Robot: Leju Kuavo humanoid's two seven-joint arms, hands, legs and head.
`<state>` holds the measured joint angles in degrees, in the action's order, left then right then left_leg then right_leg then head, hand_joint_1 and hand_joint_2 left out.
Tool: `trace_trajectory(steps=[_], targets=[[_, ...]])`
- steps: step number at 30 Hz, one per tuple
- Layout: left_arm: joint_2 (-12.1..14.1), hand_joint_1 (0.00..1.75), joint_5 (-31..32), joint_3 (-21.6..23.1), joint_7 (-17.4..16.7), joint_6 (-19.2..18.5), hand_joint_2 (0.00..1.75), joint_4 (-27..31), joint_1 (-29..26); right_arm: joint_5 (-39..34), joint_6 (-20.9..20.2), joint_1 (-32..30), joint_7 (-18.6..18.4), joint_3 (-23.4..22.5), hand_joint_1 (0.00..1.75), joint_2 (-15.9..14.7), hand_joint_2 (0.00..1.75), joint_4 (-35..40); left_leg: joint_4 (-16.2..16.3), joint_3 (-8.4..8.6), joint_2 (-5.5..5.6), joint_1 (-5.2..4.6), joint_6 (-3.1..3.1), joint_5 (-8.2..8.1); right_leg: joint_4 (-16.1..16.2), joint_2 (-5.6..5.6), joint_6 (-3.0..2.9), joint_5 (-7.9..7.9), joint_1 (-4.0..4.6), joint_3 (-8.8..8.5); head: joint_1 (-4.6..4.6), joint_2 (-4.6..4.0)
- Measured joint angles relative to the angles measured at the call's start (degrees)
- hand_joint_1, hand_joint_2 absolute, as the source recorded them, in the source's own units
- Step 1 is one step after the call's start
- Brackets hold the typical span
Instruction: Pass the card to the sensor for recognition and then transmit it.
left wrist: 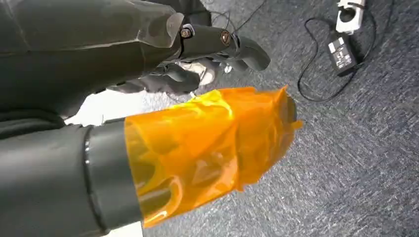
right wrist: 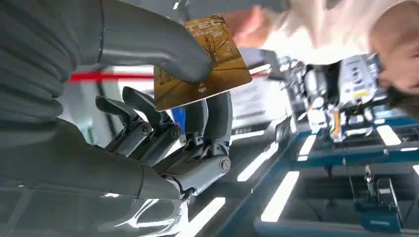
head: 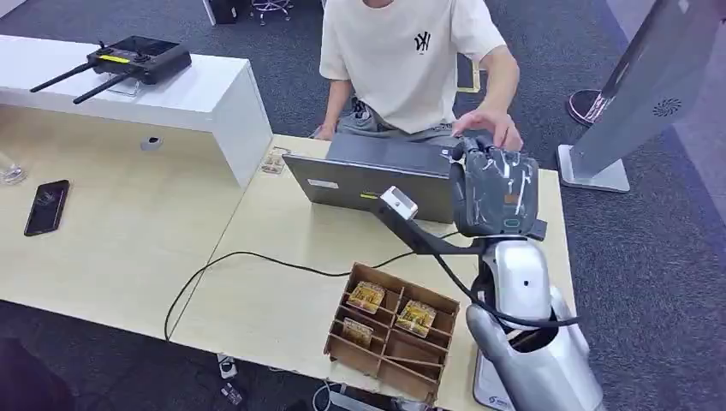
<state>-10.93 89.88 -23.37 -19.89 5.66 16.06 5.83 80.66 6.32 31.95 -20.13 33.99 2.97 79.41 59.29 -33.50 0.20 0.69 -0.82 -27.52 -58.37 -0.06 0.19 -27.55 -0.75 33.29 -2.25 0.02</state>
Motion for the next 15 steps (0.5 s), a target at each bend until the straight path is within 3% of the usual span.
trace_trajectory(steps=[5, 12, 13, 14, 15], targets=[[0.0, 0.0, 0.0, 2.1, -0.4, -0.9, 0.0, 0.3, 0.5, 6.2, 0.2, 3.2, 0.0, -1.0, 1.75, 0.0, 1.75, -5.5, 0.0, -0.01, 0.01, 0.0, 0.0, 0.0, 0.0, 0.01, 0.0, 0.0, 0.0, 0.0, 0.02, 0.0], [0.1, 0.0, -0.1, 3.5, -0.5, -1.3, 0.0, 0.4, 0.6, 6.7, 1.0, 5.3, -0.3, -1.6, 1.75, 0.0, 1.75, -9.8, 0.0, 0.0, 0.0, 0.0, 0.0, 0.0, 0.0, 0.0, 0.0, 0.0, 0.0, 0.02, 0.0, 0.0], [0.1, 0.0, -0.1, 3.6, -0.5, -1.3, 0.0, 0.5, 0.6, 6.7, 1.0, 5.4, -0.4, -1.6, 1.47, 0.0, 1.75, -10.2, 0.0, 0.0, 0.01, 0.0, 0.0, 0.0, 0.0, 0.0, 0.0, 0.0, 0.0, 0.02, 0.02, 0.0], [0.1, 0.0, -0.2, 3.7, -0.5, -1.4, 0.0, 0.5, 0.6, 6.7, 1.0, 5.4, -0.5, -1.8, 0.54, -0.1, 1.75, -10.6, 0.0, 0.0, 0.01, 0.0, 0.0, 0.0, 0.0, 0.0, 0.0, 0.0, 0.0, 0.02, 0.0, 0.0], [0.1, 0.0, -0.2, 3.8, -0.5, -1.4, 0.0, 0.6, 0.6, 6.7, 1.0, 5.4, -0.6, -1.8, 0.0, -0.1, 1.75, -11.0, 0.0, 0.0, 0.01, 0.0, 0.0, 0.0, 0.0, 0.0, 0.0, 0.0, 0.0, 0.02, 0.02, 0.0]])
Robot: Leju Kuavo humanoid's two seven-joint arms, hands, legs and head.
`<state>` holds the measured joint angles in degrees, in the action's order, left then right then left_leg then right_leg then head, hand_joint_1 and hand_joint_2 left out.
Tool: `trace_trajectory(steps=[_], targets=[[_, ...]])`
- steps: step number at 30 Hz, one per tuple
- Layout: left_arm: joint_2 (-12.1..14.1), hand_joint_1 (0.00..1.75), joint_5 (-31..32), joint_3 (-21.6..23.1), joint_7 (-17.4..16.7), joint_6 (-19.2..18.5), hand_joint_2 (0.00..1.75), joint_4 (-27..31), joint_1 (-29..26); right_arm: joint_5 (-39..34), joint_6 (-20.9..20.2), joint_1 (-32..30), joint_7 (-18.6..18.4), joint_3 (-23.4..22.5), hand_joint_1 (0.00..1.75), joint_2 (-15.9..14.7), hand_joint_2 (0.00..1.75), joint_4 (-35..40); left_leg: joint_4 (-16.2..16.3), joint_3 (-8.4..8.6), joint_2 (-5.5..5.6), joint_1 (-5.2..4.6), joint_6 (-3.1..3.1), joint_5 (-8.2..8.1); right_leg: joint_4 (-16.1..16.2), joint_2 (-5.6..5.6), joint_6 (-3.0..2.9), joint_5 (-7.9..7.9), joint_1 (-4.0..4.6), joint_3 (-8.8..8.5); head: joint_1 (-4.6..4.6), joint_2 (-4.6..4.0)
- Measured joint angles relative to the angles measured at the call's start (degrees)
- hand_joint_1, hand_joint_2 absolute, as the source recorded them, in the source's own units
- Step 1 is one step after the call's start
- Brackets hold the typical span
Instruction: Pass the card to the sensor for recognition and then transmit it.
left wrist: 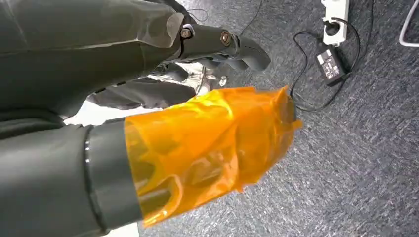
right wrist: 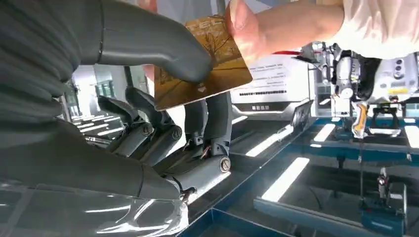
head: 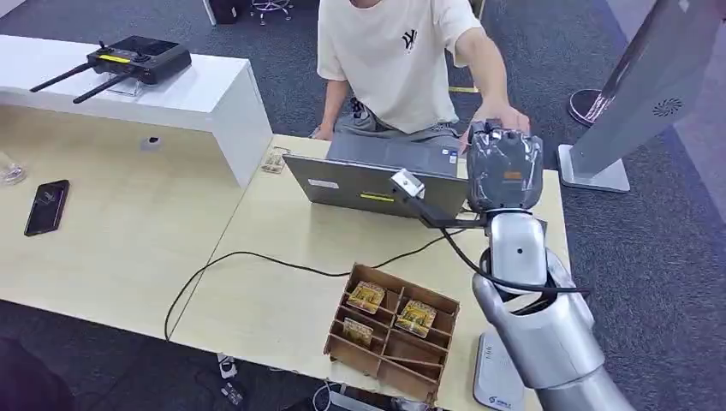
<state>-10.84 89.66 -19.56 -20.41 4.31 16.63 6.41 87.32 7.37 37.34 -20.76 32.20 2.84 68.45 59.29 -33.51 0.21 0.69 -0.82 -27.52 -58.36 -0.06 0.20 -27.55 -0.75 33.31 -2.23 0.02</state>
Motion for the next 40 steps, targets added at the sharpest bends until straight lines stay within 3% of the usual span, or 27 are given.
trace_trajectory(steps=[7, 12, 14, 17, 18, 21, 22, 23, 25, 27, 32, 35, 40], targets=[[0.0, 0.0, -0.7, 0.4, -0.1, 0.0, 0.0, 0.1, 0.0, 0.0, 0.7, -1.2, 0.5, -0.2, 0.0, -0.2, 1.75, -1.5, 0.0, 0.0, 0.0, 0.0, 0.0, 0.0, 0.0, 0.0, 0.0, 0.0, 0.0, 0.01, -0.02, 0.0], [0.0, 0.0, -2.1, 0.3, -0.1, 0.6, 0.0, 0.3, -0.4, -3.5, 6.5, -7.1, 4.5, -3.5, 0.0, 0.8, 1.75, 2.7, 0.0, -0.02, 0.03, 0.0, 0.02, -0.03, 0.0, 0.02, 0.03, -0.03, 0.0, 0.01, -0.02, 0.0], [-0.2, 0.0, -3.3, -0.1, -0.1, 1.7, 0.0, 0.8, -1.1, -12.2, 10.7, -12.2, 8.2, -5.9, 0.0, 2.4, 1.75, 7.7, 0.0, -0.02, 0.03, 0.02, 0.04, -0.08, 0.0, 0.04, 0.02, -0.1, 0.01, 0.0, 0.02, 0.0], [-0.5, 0.0, -4.3, -1.7, 0.3, 3.6, 0.0, 1.7, -3.0, -36.1, 15.0, -21.7, 14.7, -9.3, 0.0, 4.7, 1.75, 17.1, 0.0, -0.01, 0.05, 0.01, 0.02, -0.21, 0.0, 0.06, 0.01, -0.2, 0.01, 0.0, -0.02, 0.0], [-0.7, 0.0, -4.5, -2.3, 0.7, 4.0, 0.0, 2.0, -3.6, -46.0, 15.4, -24.7, 17.5, -10.0, 0.0, 4.7, 0.0, 19.1, 0.0, -0.02, 0.06, 0.01, -0.03, -0.25, 0.1, 0.06, 0.0, -0.23, 0.01, 0.0, 0.0, 0.0], [-0.8, 0.0, -5.1, -4.2, 1.7, 5.4, 0.0, 2.4, -5.1, -75.9, 9.5, -33.4, 26.2, -11.7, 0.0, 4.2, 0.0, 24.5, 0.0, -0.01, 0.01, -0.02, 0.05, -0.37, 0.1, 0.01, 0.03, -0.29, 0.01, 0.01, -0.02, 0.0], [-0.8, 0.0, -5.1, -4.7, 2.0, 5.6, 0.0, 2.4, -5.3, -80.7, 7.5, -35.4, 27.9, -12.0, 0.0, 4.0, 0.0, 25.6, 0.0, -0.01, 0.02, -0.02, 0.07, -0.38, 0.1, 0.03, 0.05, -0.31, 0.01, 0.0, 0.0, 0.0], [-0.8, 0.0, -5.1, -5.7, 2.5, 6.0, 0.0, 2.4, -5.7, -89.9, 2.1, -39.4, 30.7, -12.4, 0.0, 3.2, 0.0, 27.7, 0.0, -0.02, 0.05, -0.02, 0.07, -0.39, 0.1, 0.08, 0.08, -0.34, 0.01, -0.02, 0.0, 0.0], [-0.6, 0.0, -5.1, -7.1, 3.3, 6.4, 0.0, 2.4, -6.1, -99.7, -5.4, -45.1, 34.0, -12.9, 0.0, 2.6, 0.0, 30.9, 0.0, -0.04, 0.06, -0.02, 0.1, -0.41, 0.1, 0.1, 0.08, -0.35, 0.01, -0.02, 0.0, 0.0], [-0.5, 0.0, -5.3, -8.4, 4.1, 6.6, 0.0, 2.4, -6.4, -104.5, -9.6, -49.8, 35.9, -12.9, 0.0, 1.6, 0.0, 33.4, 0.0, -0.01, 0.02, -0.02, 0.1, -0.43, 0.1, 0.04, 0.06, -0.37, -0.01, -0.02, -0.04, 0.0], [-0.4, 0.0, -5.6, -11.4, 5.8, 7.5, 0.0, 2.3, -6.8, -112.4, -12.6, -58.8, 42.0, -11.3, 0.0, -3.8, 0.0, 35.8, 0.0, -0.04, -0.01, -0.02, 0.11, -0.56, 0.1, 0.03, 0.07, -0.42, -0.01, -0.05, -0.02, 0.0], [0.0, 0.0, -5.2, -12.5, 6.7, 7.8, 0.0, 1.7, -6.9, -115.7, -13.6, -61.4, 44.6, -9.0, 0.0, -8.2, 0.0, 35.7, 0.0, -0.02, 0.0, -0.03, 0.13, -0.57, 0.1, 0.04, 0.08, -0.41, -0.01, -0.07, -0.02, 0.0], [0.6, 0.0, -4.4, -12.9, 6.8, 8.1, 0.0, 0.6, -6.9, -118.3, -13.5, -61.2, 46.1, -4.9, 0.0, -12.1, 0.0, 34.8, 0.0, 0.01, -0.02, -0.03, 0.13, -0.55, 0.1, 0.03, 0.05, -0.38, -0.01, -0.1, 0.0, 0.0]])
